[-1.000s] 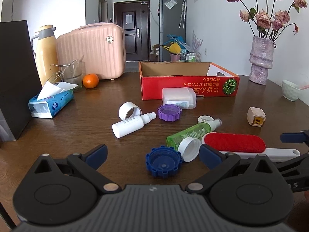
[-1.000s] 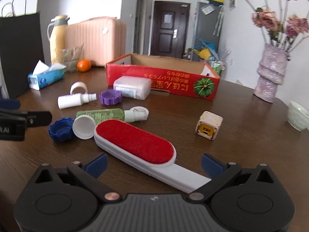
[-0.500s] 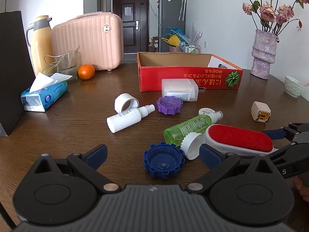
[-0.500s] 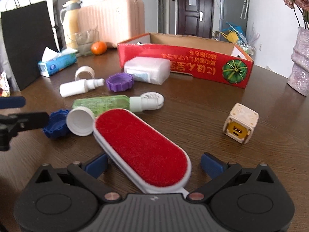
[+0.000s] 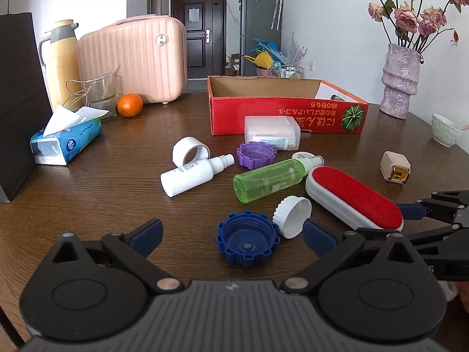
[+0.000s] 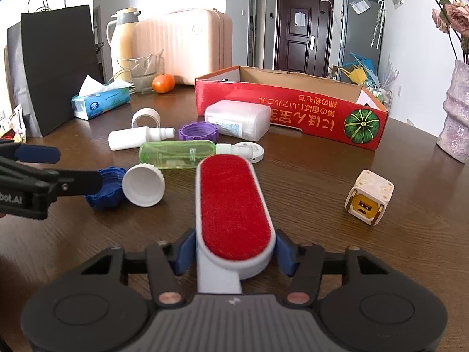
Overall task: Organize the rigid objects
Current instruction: 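Grasp the blue bottle cap with the left tool while the right tool holds the lint roller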
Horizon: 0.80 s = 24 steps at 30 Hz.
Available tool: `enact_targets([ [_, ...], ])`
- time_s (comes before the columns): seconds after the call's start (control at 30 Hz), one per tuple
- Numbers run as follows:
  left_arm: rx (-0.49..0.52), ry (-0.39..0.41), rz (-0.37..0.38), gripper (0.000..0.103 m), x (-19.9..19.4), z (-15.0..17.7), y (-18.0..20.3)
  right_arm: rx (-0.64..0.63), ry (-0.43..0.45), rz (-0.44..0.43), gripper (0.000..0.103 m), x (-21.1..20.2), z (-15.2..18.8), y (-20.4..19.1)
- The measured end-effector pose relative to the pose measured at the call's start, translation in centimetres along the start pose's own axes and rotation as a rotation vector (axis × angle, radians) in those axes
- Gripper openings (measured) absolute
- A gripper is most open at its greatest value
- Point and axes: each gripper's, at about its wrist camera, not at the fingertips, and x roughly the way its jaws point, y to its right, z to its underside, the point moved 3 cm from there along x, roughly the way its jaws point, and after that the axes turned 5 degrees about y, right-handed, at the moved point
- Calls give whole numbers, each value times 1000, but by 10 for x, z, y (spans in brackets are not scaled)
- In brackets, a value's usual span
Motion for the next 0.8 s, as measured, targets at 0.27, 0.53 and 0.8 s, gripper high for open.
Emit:
enact_targets([
  [0.27, 5, -5, -5, 103, 0, 1, 0, 18, 73, 24, 55, -17, 0, -2],
  [0.53, 53, -42, -12, 103, 7, 2, -1, 86, 131, 82, 56, -29, -4, 15],
  [0.8, 90, -92, -11, 103, 25, 2, 3, 110, 159, 94, 56, -35, -4, 19],
])
